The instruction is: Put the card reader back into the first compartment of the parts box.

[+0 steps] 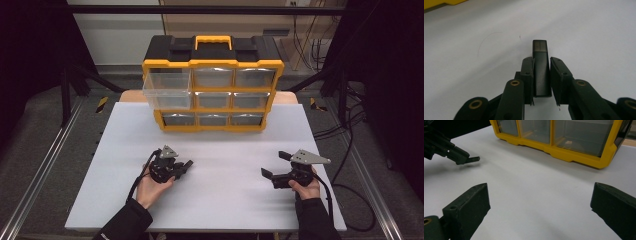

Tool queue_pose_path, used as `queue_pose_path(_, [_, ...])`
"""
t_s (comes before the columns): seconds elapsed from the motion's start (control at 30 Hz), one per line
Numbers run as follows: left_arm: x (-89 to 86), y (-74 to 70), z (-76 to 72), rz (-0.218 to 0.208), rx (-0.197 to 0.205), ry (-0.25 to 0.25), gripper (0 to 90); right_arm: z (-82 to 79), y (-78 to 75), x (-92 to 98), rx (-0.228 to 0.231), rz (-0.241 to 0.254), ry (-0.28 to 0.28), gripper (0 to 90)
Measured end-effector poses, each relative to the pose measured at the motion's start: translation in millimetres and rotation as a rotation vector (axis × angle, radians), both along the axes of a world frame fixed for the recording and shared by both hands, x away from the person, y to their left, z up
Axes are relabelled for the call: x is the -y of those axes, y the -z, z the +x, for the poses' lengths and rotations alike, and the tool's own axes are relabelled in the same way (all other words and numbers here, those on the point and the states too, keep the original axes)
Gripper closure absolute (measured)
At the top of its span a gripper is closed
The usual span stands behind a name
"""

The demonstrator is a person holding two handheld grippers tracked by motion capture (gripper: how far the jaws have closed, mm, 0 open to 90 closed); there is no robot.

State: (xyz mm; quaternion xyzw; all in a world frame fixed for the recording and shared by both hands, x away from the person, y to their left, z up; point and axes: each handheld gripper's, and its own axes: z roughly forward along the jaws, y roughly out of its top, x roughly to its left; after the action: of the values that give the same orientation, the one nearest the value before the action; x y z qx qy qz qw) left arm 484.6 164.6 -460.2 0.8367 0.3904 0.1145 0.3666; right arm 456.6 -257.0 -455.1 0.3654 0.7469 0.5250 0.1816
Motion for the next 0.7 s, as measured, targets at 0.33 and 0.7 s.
queue_pose_path(0.33, [-2.7,-7.9,-1.4,0.004,0.008,0.003,72.4,0.0,0.1,-0.3,-0.001,0.001,-0.001,2.4])
queue_pose_path(0.7, [-9.3,-17.8,-2.3,-0.006,0.023,-0.005,72.5,0.0,0.0,0.0,0.000,0.002,-0.001,2.4])
